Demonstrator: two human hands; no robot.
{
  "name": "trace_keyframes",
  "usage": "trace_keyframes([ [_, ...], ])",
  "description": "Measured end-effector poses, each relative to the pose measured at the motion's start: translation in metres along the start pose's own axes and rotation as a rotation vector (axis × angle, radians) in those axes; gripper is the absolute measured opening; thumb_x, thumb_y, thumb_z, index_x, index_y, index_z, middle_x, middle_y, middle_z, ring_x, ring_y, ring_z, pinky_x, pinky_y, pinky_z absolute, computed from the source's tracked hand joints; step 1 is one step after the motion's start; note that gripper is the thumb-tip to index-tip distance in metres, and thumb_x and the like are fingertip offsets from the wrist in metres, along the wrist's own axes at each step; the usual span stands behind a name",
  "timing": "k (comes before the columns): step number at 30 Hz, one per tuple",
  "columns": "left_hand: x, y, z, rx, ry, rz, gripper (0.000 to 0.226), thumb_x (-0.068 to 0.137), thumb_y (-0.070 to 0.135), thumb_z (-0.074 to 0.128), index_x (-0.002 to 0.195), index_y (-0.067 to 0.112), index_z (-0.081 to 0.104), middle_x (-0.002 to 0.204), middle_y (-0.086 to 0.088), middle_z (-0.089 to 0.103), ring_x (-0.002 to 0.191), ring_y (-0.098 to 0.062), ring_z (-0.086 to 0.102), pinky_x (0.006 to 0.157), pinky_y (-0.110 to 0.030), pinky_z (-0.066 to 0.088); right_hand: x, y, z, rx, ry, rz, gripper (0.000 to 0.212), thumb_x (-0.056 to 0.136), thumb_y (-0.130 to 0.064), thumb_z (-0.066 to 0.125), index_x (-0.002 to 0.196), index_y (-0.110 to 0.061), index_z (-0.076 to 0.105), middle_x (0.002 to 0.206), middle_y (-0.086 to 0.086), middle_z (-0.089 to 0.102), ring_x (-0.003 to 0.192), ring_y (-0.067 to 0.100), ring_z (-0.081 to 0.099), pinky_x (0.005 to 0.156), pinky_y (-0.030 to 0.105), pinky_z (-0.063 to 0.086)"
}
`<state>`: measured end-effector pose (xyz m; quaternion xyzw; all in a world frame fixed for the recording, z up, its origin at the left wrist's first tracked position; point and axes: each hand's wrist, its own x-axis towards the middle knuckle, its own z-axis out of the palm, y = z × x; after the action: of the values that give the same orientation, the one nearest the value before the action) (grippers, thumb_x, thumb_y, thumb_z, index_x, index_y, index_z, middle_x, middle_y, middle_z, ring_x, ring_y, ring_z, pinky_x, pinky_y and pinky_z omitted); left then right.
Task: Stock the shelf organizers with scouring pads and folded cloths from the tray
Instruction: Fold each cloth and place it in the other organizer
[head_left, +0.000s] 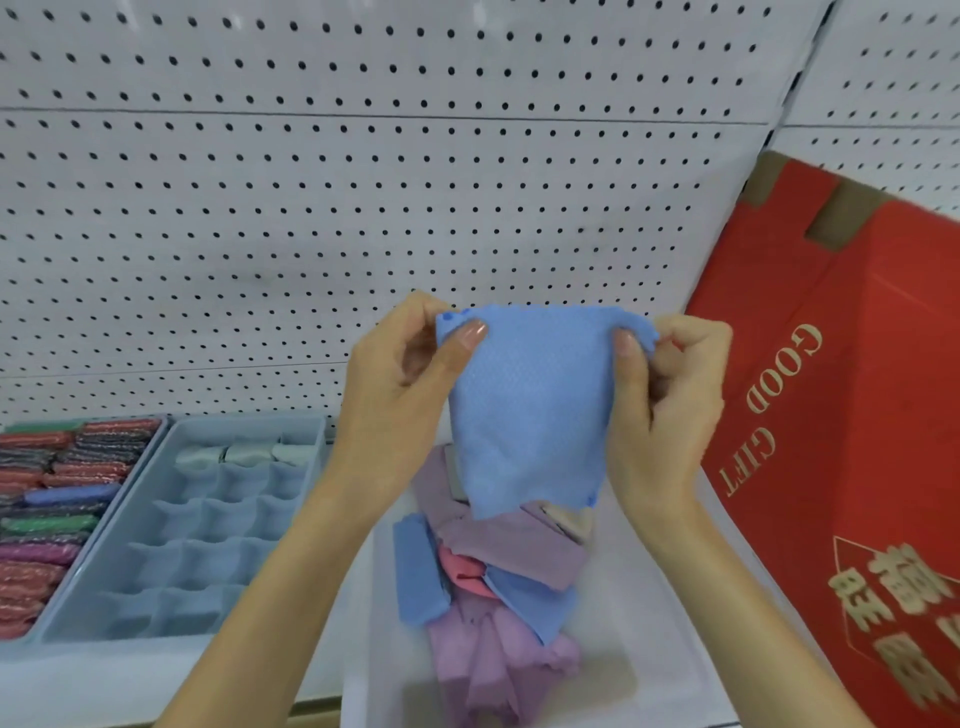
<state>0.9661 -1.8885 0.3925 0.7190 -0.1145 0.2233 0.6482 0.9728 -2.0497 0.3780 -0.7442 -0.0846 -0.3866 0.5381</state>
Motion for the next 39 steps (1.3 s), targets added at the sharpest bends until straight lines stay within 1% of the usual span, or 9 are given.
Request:
trace_keyframes([
  [2,0.004,0.004,0.008,0.013,0.06,0.045,0.033,0.088,0.029,0.06,0.069,0.008,0.042,0.06,-0.004,0.039,0.057,-0.01,0.034,0.051,-0.023,0.028,0.001,-0.001,0.007,-0.029,0.113,-0.033,0.021,0.09,-0.03,0.046,0.085,-0.01,0.05,0.069,-0.032,0.05,0.054,-0.009,0.044,0.053,0.005,0.032],
  [6,0.017,-0.009,0.014,0.112,0.149,-0.002,0.03,0.088,0.02,0.066,0.073,-0.002,0.052,0.065,-0.019,0.054,0.055,-0.02,0.038,0.051,-0.03,0.034,0.018,0.012,0.022,-0.222,0.099,-0.143,0.007,0.093,-0.032,0.044,0.089,-0.029,0.039,0.052,-0.013,0.034,0.045,0.011,0.04,0.05,0.027,0.036],
  [10,0.029,-0.025,0.01,0.224,0.176,-0.113,0.021,0.081,0.018,0.073,0.068,0.007,0.06,0.061,-0.002,0.057,0.055,-0.008,0.041,0.057,-0.025,0.038,0.022,0.021,0.032,-0.368,0.078,-0.187,0.014,0.091,-0.024,0.058,0.082,-0.019,0.048,0.061,-0.003,0.052,0.054,0.016,0.048,0.052,0.036,0.042],
  [16,0.028,-0.023,0.016,0.145,0.174,-0.175,0.013,0.08,0.019,0.074,0.071,0.023,0.066,0.062,0.003,0.066,0.057,-0.012,0.061,0.059,-0.038,0.056,0.012,0.004,0.045,0.035,-0.216,0.154,0.017,0.082,-0.012,0.071,0.074,-0.016,0.057,0.065,-0.013,0.059,0.06,0.003,0.053,0.057,0.013,0.042],
  [19,0.026,-0.021,0.015,0.118,0.124,-0.164,0.011,0.087,0.018,0.068,0.076,0.021,0.069,0.065,0.003,0.068,0.057,-0.011,0.063,0.058,-0.029,0.056,0.016,0.004,0.05,0.141,-0.265,0.236,0.016,0.081,-0.011,0.072,0.074,-0.02,0.06,0.066,-0.016,0.062,0.06,0.001,0.057,0.058,0.014,0.045],
  [24,0.026,-0.023,0.006,0.121,0.104,-0.172,0.018,0.089,0.018,0.064,0.078,0.03,0.07,0.069,0.01,0.07,0.064,-0.011,0.067,0.067,-0.032,0.058,0.015,0.002,0.052,0.167,-0.336,0.246,0.017,0.083,-0.007,0.068,0.081,-0.024,0.068,0.078,-0.003,0.068,0.072,0.008,0.065,0.066,0.023,0.053],
  [29,0.026,-0.025,0.003,0.17,0.087,-0.173,0.019,0.09,0.021,0.063,0.08,0.034,0.073,0.079,0.011,0.073,0.08,-0.01,0.069,0.08,-0.039,0.057,0.009,-0.002,0.054,0.145,-0.3,0.218,0.023,0.082,-0.009,0.07,0.079,-0.031,0.068,0.075,-0.009,0.068,0.068,0.005,0.063,0.065,0.018,0.051],
  [34,0.022,-0.02,0.005,-0.051,0.07,-0.283,0.02,0.092,0.01,0.058,0.086,0.017,0.075,0.082,-0.004,0.075,0.082,-0.017,0.072,0.073,-0.028,0.057,0.005,-0.005,0.055,0.195,-0.284,0.203,0.019,0.08,-0.01,0.072,0.079,-0.029,0.07,0.071,-0.011,0.068,0.067,0.003,0.064,0.064,0.014,0.049],
  [39,0.02,-0.019,0.005,-0.133,0.069,-0.335,0.024,0.095,0.018,0.054,0.089,0.006,0.074,0.084,-0.009,0.075,0.081,-0.018,0.072,0.071,-0.022,0.056,-0.001,0.001,0.054,0.181,-0.344,0.141,0.022,0.081,-0.005,0.07,0.089,-0.025,0.071,0.081,-0.011,0.069,0.074,0.003,0.065,0.071,0.016,0.05],
])
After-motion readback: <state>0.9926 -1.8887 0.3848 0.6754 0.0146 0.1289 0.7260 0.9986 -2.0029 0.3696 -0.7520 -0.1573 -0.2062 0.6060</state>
